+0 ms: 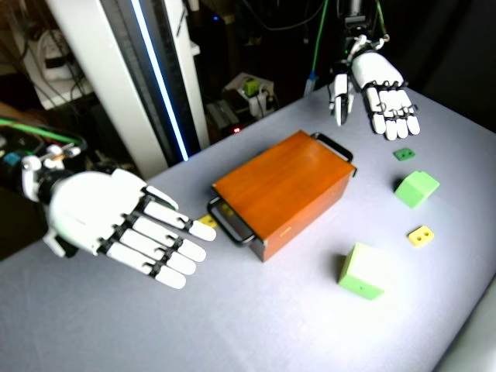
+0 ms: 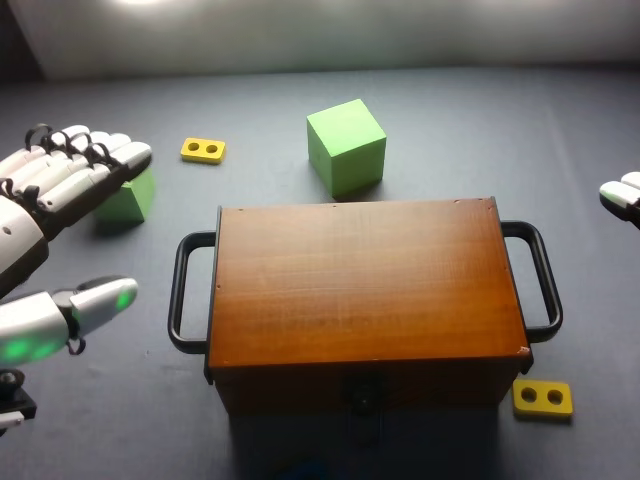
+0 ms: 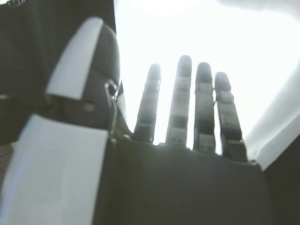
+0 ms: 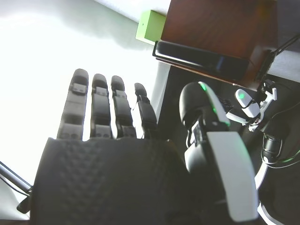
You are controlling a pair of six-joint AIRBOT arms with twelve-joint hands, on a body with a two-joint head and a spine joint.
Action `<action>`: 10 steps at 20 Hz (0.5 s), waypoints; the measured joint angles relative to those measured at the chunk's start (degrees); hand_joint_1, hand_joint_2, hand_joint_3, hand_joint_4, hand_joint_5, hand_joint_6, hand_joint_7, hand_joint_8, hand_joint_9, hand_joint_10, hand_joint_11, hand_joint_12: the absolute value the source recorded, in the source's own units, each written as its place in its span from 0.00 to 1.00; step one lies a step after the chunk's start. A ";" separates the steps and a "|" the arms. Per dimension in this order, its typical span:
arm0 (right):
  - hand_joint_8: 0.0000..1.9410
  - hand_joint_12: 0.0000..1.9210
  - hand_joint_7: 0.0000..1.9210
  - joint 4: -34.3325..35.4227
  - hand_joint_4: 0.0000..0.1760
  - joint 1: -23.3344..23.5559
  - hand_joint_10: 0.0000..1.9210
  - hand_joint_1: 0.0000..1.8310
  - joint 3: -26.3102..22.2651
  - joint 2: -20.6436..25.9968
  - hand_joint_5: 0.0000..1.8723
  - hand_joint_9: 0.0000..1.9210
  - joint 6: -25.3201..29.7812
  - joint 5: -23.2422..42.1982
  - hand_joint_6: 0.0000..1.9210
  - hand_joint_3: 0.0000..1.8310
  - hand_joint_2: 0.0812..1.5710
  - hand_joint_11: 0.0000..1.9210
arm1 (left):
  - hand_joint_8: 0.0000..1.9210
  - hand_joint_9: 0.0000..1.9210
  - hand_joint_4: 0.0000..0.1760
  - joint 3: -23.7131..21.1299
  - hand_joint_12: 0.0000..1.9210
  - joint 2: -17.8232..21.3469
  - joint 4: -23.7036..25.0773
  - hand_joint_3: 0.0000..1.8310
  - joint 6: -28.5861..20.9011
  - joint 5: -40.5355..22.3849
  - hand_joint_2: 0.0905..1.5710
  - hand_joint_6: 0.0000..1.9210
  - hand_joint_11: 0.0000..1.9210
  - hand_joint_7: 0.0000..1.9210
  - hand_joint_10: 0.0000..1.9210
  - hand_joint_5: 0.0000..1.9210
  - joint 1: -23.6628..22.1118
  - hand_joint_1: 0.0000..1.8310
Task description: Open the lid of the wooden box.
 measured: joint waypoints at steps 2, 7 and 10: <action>0.00 0.00 0.00 0.00 0.00 0.00 0.00 0.25 0.00 -0.02 0.00 0.00 0.00 -0.15 0.00 0.01 0.87 0.00 | 0.00 0.00 0.00 -0.02 0.00 0.00 0.04 0.01 0.00 0.04 0.87 0.00 0.00 0.00 0.00 0.01 0.00 0.13; 0.00 0.00 0.00 -0.11 0.00 0.00 0.00 0.24 0.00 -0.04 0.00 0.00 0.00 -0.42 0.00 0.01 0.88 0.00 | 0.00 0.00 0.00 -0.02 0.00 0.04 0.70 0.00 -0.66 1.33 0.87 0.01 0.00 0.00 0.00 0.06 0.02 0.14; 0.00 0.00 0.00 -0.63 0.00 0.00 0.00 0.25 0.00 -0.04 0.00 0.00 0.00 -1.75 0.00 0.00 0.88 0.00 | 0.00 0.00 0.01 -0.20 0.00 0.66 2.58 0.00 -1.14 3.54 0.88 0.00 0.00 0.00 0.00 0.04 0.37 0.10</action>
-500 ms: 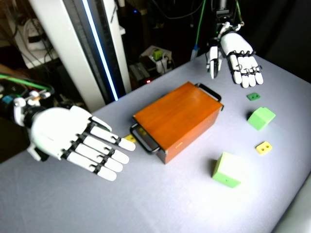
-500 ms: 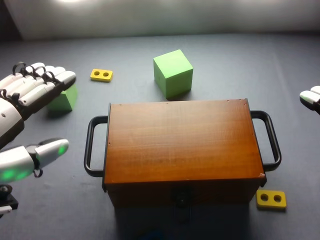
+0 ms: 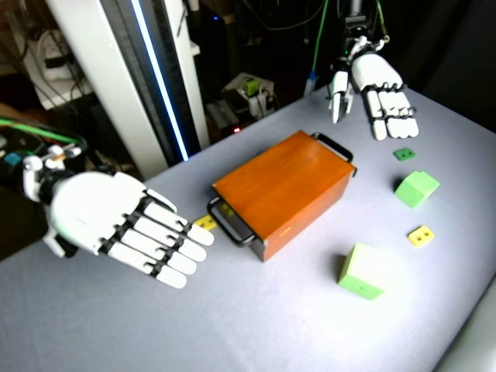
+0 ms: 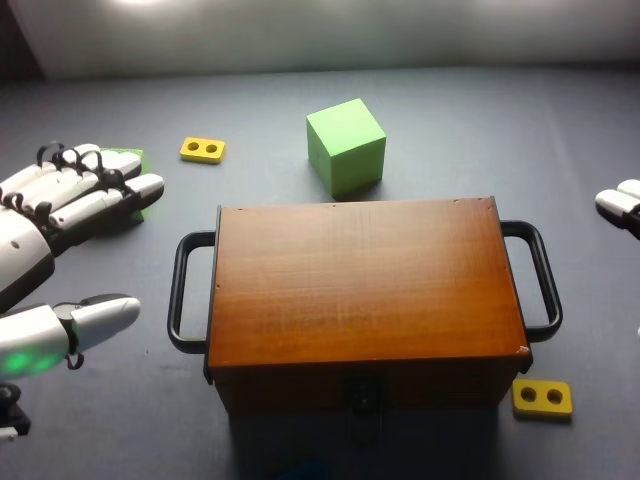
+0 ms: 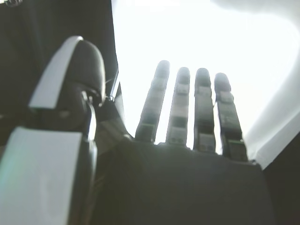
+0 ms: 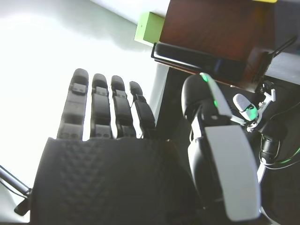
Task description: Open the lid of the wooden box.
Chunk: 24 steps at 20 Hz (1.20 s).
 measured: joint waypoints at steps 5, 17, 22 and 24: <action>0.00 0.00 0.00 -0.59 0.00 0.00 0.00 0.28 0.13 -0.48 0.00 0.00 0.02 -2.29 0.00 0.00 0.87 0.00 | 0.00 0.00 0.00 -0.37 0.00 0.26 1.70 0.00 -1.31 3.39 0.88 0.01 0.00 0.02 0.00 0.06 1.42 0.13; 0.00 0.00 0.00 -0.46 0.00 0.13 0.00 0.27 1.16 -1.97 0.00 0.00 0.00 -5.60 0.00 0.00 0.87 0.00 | 0.00 0.00 0.00 -1.66 0.00 0.20 2.89 0.00 -4.26 5.25 0.88 0.00 0.00 0.00 0.00 0.05 5.27 0.07; 0.00 0.00 0.00 -0.72 0.00 1.53 0.00 0.28 2.36 -3.65 0.00 0.00 0.02 -9.29 0.00 0.00 0.88 0.00 | 0.00 0.00 0.00 -1.29 0.00 -0.79 5.31 0.00 -5.97 6.69 0.89 0.00 0.00 0.00 0.00 0.05 5.27 0.05; 0.00 0.00 0.00 -1.18 0.00 2.27 0.00 0.27 2.84 -4.35 0.01 0.00 0.02 -10.75 0.00 0.00 0.88 0.00 | 0.00 0.00 0.00 -1.01 0.00 -0.79 5.22 0.00 -6.10 6.71 0.89 0.00 0.00 0.00 0.00 0.04 5.27 0.03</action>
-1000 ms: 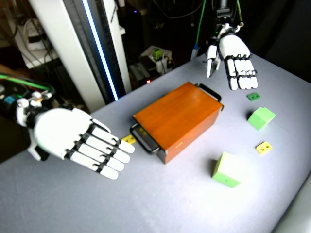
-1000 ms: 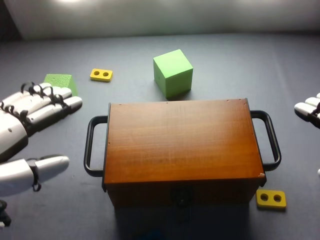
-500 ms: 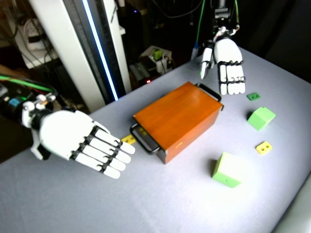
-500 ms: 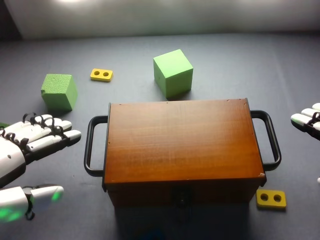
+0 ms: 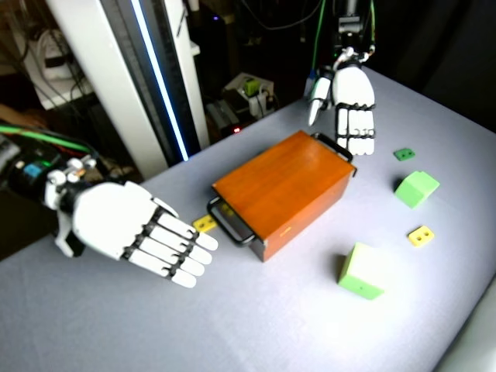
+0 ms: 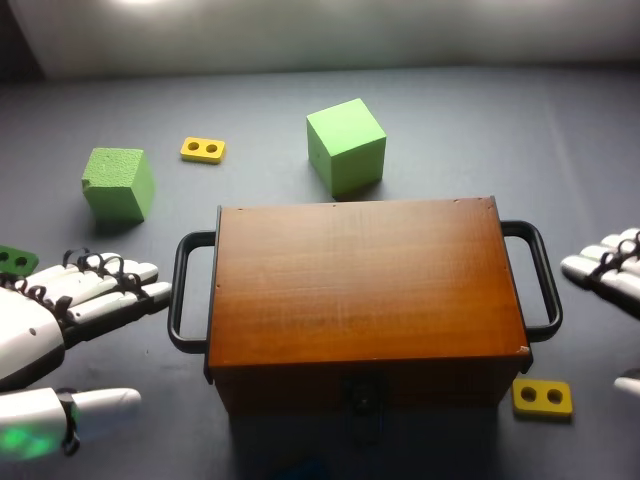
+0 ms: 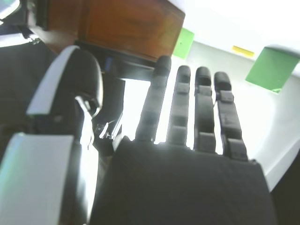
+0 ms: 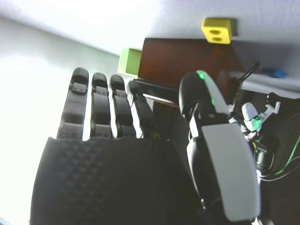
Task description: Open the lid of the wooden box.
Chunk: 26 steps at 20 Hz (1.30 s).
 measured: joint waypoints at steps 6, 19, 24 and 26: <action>0.00 0.00 0.00 -1.68 0.00 2.62 0.00 0.26 1.70 -2.40 0.01 0.00 -0.04 -4.59 0.00 0.00 0.88 0.00 | 0.00 0.00 0.00 0.13 0.00 0.00 0.39 0.00 -0.28 0.11 0.89 0.00 0.00 0.00 0.00 0.04 -0.07 0.04; 0.00 0.00 0.00 -4.09 0.00 4.61 0.00 0.29 2.73 -3.63 0.03 0.00 0.85 -7.17 0.00 0.00 0.87 0.00 | 0.00 0.00 0.00 0.94 0.00 -1.42 4.39 0.00 -2.73 3.13 0.89 0.00 0.00 0.00 0.00 0.05 -2.12 0.04; 0.00 0.00 0.00 -4.74 0.00 4.68 0.00 0.31 2.89 -3.76 0.01 0.00 1.33 -7.17 0.00 0.00 0.88 0.00 | 0.00 0.00 0.22 1.07 0.00 -1.42 4.70 0.00 -2.89 3.76 0.89 0.00 0.00 0.00 0.00 0.00 -2.38 0.11; 0.00 0.00 0.00 -4.74 0.00 4.94 0.00 0.28 2.89 -3.76 0.01 0.00 1.57 -7.41 0.00 0.00 0.88 0.00 | 0.00 0.00 0.28 1.31 0.00 -1.42 4.81 0.00 -2.91 3.87 0.89 0.00 0.00 0.00 0.00 0.00 -2.38 0.13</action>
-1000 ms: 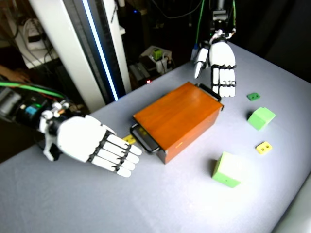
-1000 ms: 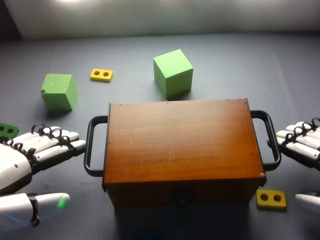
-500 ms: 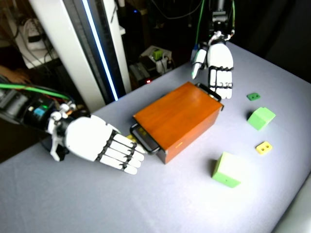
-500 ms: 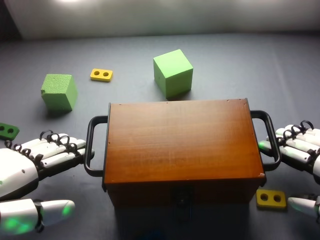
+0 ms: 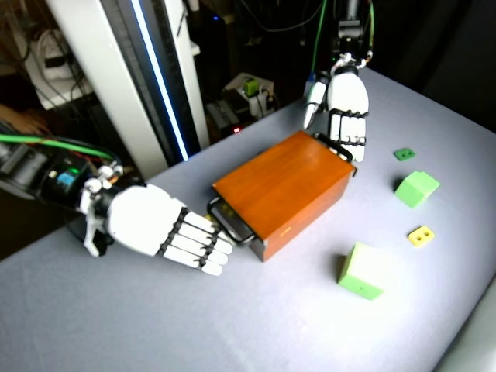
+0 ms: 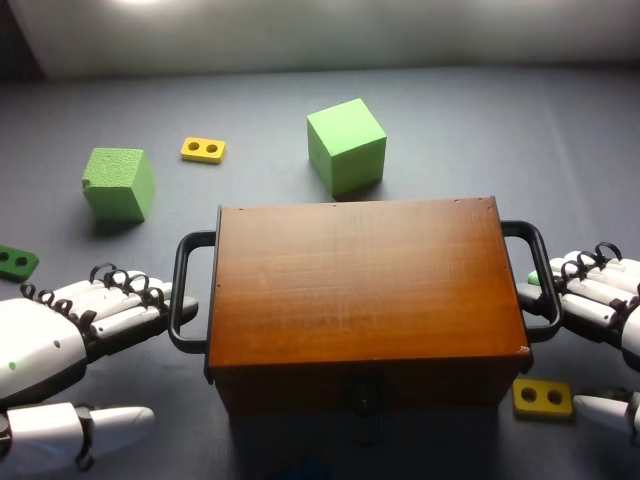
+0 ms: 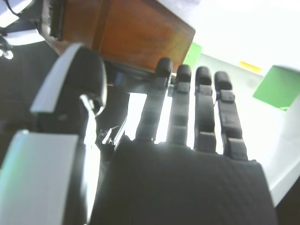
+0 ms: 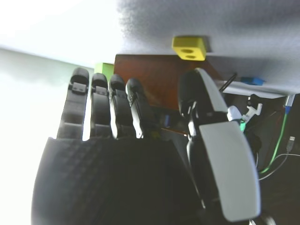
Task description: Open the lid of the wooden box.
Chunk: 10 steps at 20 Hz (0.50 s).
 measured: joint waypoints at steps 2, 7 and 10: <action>0.00 0.00 0.00 -0.09 0.00 0.00 0.00 0.29 0.00 0.07 0.00 0.00 0.74 0.04 0.00 0.00 0.88 0.00 | 0.00 0.00 0.28 0.17 0.00 0.00 -0.28 0.00 0.00 -0.11 0.89 0.00 0.00 0.00 0.00 0.00 0.00 0.14; 0.00 0.00 0.00 -1.03 0.00 0.00 0.00 0.22 -0.31 1.16 0.00 0.00 1.73 0.83 0.00 0.01 0.90 0.00 | 0.00 0.00 0.17 0.17 0.00 0.00 -0.33 0.00 0.02 -0.70 0.89 0.00 0.00 0.00 0.00 0.00 -0.11 0.18; 0.00 0.00 0.00 -1.33 0.00 -0.02 0.00 0.26 -0.68 1.86 0.00 0.00 2.43 2.60 0.00 0.00 0.90 0.00 | 0.00 0.00 0.24 0.15 0.00 0.07 -0.17 0.00 0.00 -2.08 0.89 0.00 0.00 0.00 0.00 0.00 -0.42 0.17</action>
